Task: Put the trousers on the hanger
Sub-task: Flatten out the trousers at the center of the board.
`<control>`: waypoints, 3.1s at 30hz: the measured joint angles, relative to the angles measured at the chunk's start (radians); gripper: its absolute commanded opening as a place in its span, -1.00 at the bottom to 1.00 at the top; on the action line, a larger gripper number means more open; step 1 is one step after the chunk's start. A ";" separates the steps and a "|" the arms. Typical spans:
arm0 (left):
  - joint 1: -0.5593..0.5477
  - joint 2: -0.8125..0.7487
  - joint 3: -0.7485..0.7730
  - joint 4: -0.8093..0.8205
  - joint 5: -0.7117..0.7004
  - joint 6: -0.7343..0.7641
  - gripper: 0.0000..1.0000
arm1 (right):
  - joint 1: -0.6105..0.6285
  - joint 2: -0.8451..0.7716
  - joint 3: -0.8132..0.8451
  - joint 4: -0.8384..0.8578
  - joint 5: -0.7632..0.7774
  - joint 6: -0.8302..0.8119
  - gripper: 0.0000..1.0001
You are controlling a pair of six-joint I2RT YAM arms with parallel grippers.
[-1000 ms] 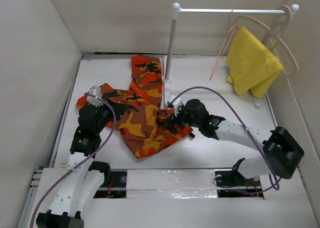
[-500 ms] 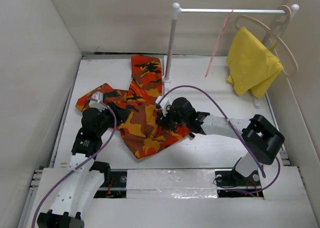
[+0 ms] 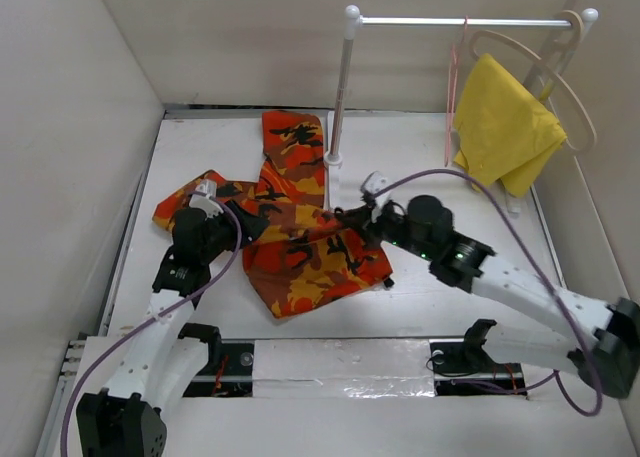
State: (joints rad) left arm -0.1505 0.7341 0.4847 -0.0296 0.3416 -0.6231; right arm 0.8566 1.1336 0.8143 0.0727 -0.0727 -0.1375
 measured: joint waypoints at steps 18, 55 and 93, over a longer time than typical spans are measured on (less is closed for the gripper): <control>-0.136 0.196 0.072 0.191 -0.179 -0.048 0.47 | -0.248 -0.678 -0.088 -0.514 0.647 0.294 -1.00; -0.274 0.533 0.248 -0.039 -0.758 -0.201 0.94 | -0.267 -0.625 -0.084 -0.510 0.583 0.267 -1.00; -0.016 1.660 1.438 -0.138 -0.478 0.098 -1.00 | -0.287 -0.527 -0.146 -0.356 0.344 0.219 -1.00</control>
State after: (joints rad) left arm -0.1669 2.3943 1.9228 -0.1673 -0.1368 -0.5251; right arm 0.5694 0.6067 0.6685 -0.2836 0.2714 0.0814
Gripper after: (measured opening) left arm 0.014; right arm 0.242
